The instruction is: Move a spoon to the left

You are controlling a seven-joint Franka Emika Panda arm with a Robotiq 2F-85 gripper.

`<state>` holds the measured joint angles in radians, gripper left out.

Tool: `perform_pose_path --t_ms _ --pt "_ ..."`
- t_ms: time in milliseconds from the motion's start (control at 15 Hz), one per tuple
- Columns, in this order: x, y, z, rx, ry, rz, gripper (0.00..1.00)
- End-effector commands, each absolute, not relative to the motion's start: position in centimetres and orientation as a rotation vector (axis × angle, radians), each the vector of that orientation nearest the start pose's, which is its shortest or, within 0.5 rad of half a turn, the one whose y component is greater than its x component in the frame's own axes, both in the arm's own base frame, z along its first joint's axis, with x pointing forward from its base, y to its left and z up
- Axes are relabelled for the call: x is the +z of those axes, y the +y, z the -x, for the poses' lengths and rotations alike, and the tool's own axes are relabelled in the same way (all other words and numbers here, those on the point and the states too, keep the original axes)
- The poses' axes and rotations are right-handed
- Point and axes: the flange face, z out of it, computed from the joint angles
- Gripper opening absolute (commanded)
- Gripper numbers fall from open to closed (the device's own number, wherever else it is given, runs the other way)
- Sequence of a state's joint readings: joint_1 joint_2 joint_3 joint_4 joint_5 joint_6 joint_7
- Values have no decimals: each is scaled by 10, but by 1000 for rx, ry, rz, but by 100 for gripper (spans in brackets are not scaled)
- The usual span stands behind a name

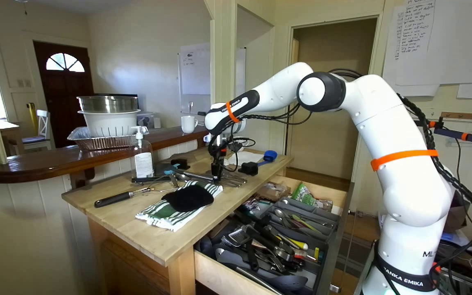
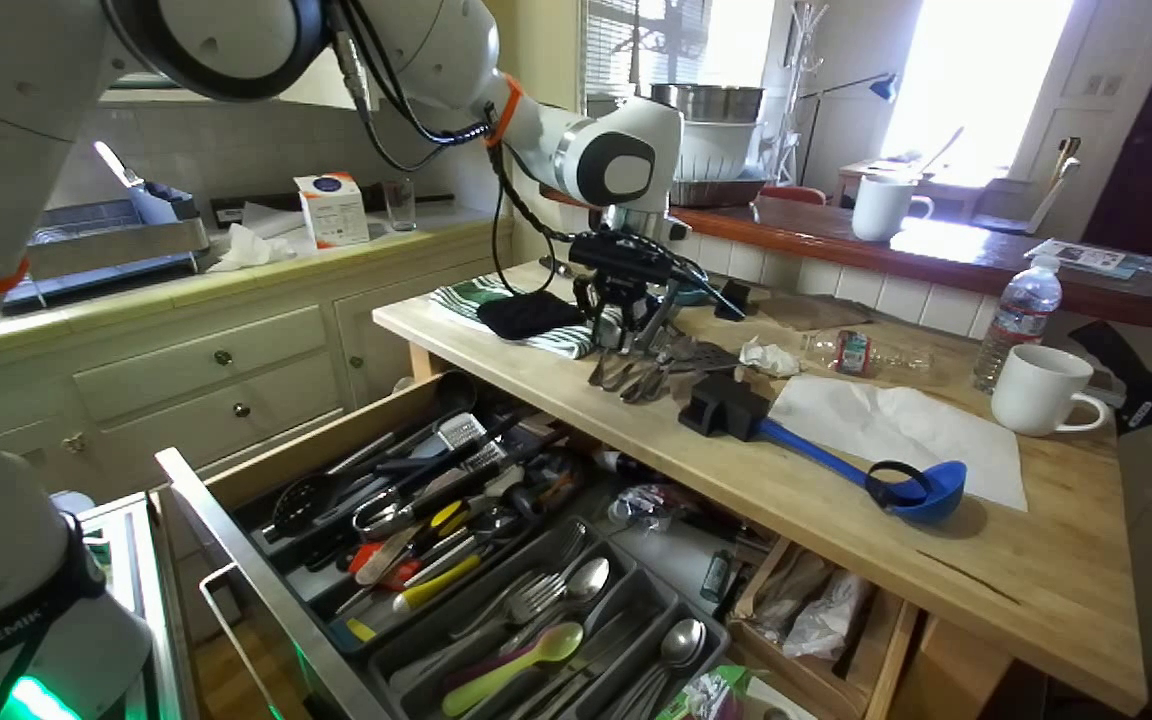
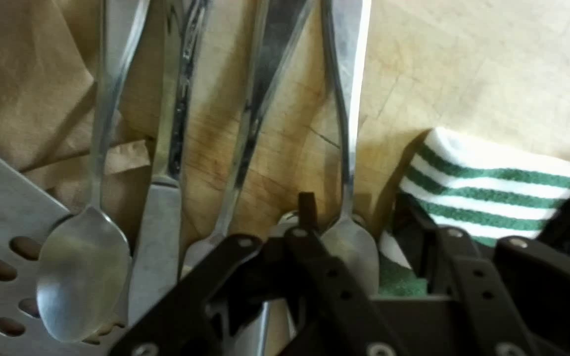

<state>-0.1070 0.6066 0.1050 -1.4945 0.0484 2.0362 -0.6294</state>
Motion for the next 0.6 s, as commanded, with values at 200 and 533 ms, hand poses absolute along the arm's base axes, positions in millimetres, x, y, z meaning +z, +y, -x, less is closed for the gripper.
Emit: perform_pose_path --t_ms 200,533 --pt "357 -32 -642 46 -541 2950 99" --pt "392 -79 -599 -65 -170 3017 100"
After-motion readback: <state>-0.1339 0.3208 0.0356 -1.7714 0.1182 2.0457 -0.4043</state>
